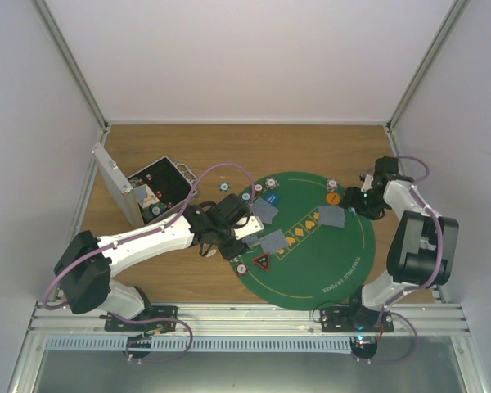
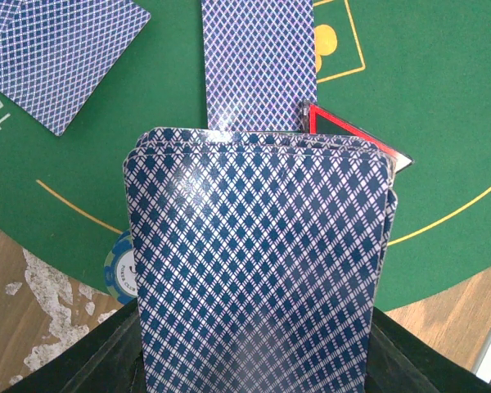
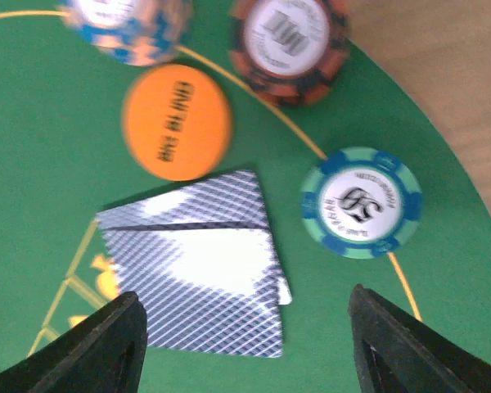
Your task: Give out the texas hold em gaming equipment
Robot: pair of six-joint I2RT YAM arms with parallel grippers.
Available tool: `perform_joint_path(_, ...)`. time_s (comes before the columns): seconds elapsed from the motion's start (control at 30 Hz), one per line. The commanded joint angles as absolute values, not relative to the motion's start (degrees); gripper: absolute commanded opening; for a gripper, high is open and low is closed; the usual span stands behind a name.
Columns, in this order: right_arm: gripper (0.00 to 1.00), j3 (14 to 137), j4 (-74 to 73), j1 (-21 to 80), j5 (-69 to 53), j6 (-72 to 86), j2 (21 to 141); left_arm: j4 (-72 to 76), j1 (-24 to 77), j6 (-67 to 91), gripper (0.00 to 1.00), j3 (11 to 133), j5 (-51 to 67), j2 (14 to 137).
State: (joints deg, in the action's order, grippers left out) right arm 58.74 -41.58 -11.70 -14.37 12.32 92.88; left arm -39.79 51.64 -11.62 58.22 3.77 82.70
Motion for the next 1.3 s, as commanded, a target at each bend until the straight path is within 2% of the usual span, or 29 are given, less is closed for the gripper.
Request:
perform_joint_path(0.0,0.71,60.3,-41.7,-11.7,-26.5,12.7,88.1,-38.4,51.3,-12.3,0.58,58.2,4.0,81.3)
perform_joint_path(0.1,0.75,58.6,-41.2,-8.4,-36.2,13.8,85.5,-38.4,51.3,-12.3,0.58,58.4,4.0,81.4)
perform_joint_path(0.27,0.81,55.1,-40.8,2.7,-44.5,16.9,82.5,-38.4,51.3,-12.3,0.58,58.4,4.5,81.5)
perform_joint_path(0.4,0.82,54.1,-38.7,13.7,-46.8,21.4,83.8,-38.3,51.4,-12.3,0.58,58.6,4.9,81.8)
perform_joint_path(0.57,0.82,55.7,-35.1,22.4,-50.0,23.8,86.6,-38.3,51.4,-12.2,0.58,58.4,4.9,81.4)
perform_joint_path(0.93,0.79,59.9,-34.9,31.7,-49.8,23.1,94.9,-38.3,51.4,-12.1,0.58,58.2,4.5,80.9)
perform_joint_path(1.27,0.75,60.0,-36.1,33.8,-46.7,22.6,96.6,-38.4,51.4,-12.1,0.58,58.2,4.3,80.9)
